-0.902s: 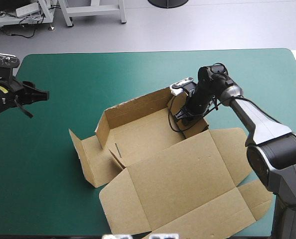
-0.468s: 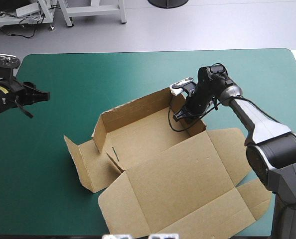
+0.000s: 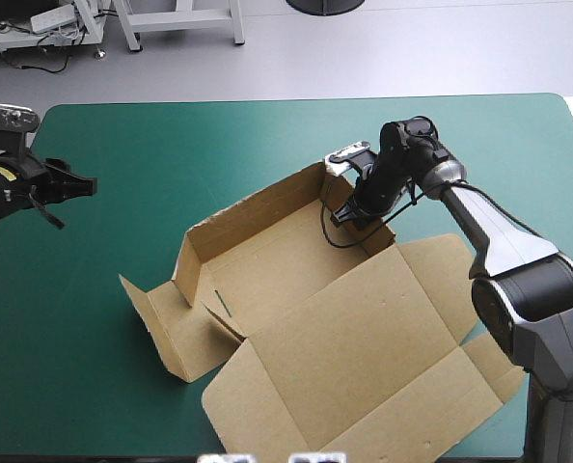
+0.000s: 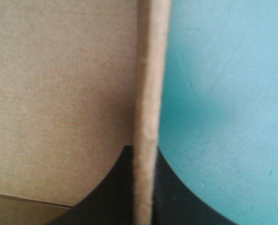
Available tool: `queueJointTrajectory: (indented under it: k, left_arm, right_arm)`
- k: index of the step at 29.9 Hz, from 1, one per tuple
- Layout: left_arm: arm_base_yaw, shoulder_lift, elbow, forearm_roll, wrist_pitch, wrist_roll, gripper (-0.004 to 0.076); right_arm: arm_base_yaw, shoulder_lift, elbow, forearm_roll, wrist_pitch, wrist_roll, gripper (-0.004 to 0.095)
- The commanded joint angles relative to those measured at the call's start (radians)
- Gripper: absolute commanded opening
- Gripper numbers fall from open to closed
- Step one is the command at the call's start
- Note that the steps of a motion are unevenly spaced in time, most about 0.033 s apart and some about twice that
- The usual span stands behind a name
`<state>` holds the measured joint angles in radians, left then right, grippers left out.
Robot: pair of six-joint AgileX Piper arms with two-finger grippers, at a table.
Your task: Fold the box
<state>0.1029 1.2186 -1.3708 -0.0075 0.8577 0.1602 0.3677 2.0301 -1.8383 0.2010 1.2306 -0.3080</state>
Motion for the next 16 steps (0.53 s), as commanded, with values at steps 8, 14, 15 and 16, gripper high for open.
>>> queueJointTrajectory:
  k: [8, 14, 15, 16]
  left_arm:
    - [0.002, -0.045, -0.032, -0.027, -0.066, -0.002, 0.0318]
    - [0.002, -0.075, -0.032, -0.023, -0.061, -0.002, 0.0318]
    - [0.002, -0.077, -0.032, -0.016, -0.056, -0.005, 0.0318]
    - [0.002, -0.082, -0.032, -0.016, -0.055, -0.007, 0.0318]
  right_arm:
    - [-0.182, -0.230, -0.184, 0.241, 0.019, -0.057, -0.0025]
    - [-0.282, -0.357, -0.184, 0.277, 0.019, -0.090, -0.0025]
    - [-0.293, -0.378, -0.184, 0.277, 0.019, -0.098, -0.0025]
    - [-0.300, -0.399, -0.184, 0.280, 0.019, -0.098, -0.0025]
